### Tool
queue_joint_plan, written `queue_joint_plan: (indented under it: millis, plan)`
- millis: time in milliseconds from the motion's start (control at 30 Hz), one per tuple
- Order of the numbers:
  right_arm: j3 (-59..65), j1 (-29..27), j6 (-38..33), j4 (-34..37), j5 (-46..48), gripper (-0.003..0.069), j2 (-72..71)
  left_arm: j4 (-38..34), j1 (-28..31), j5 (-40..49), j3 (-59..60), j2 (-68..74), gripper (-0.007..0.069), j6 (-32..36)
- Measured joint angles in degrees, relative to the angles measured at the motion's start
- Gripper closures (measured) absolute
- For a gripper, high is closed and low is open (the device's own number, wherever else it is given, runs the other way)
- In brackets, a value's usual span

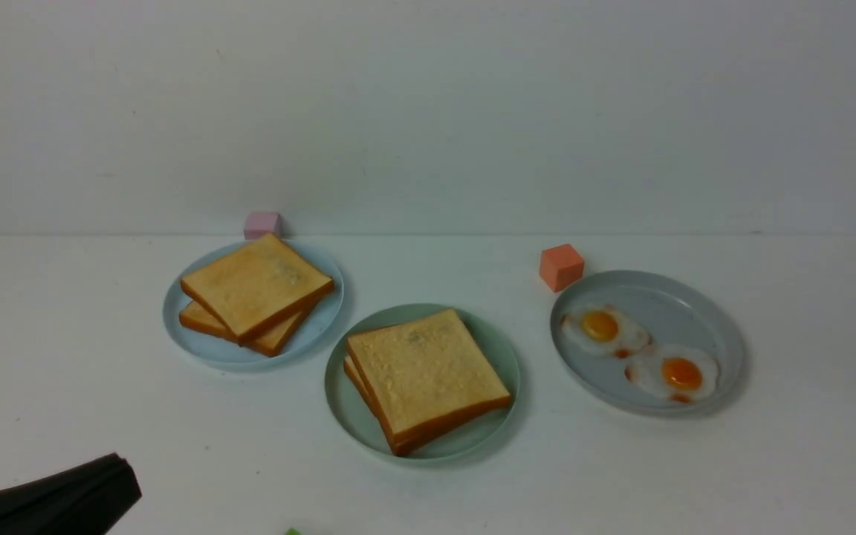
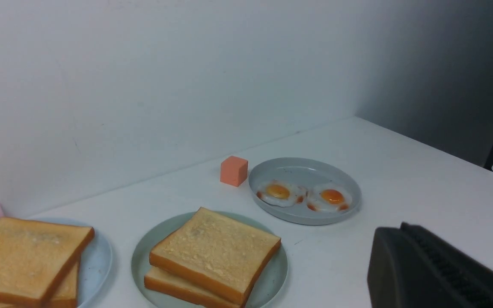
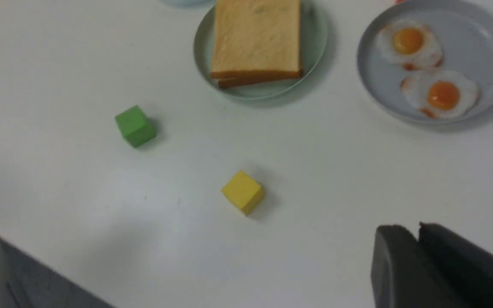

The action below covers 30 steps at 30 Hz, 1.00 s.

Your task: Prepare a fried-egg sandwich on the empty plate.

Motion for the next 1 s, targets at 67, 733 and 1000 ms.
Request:
queue_joint_plan:
  millis: [67,733,1000]
  plan:
    - [0.1,-2.0,0.0,-0.4,-0.1,0.0561,-1.4,0.0,0.0,0.0,0.0,0.0,0.0638,0.0]
    - [66.7,-21.8,-9.5,-1.3,-54.2,0.0638,-38.3,0.0,0.0,0.1,0.0,0.0,0.0637,0.0]
    - [67.0,-21.8,-7.3,-4.7,-50.6,0.067,-38.5,0.0,0.0,0.3,0.0,0.0,0.0636,0.0]
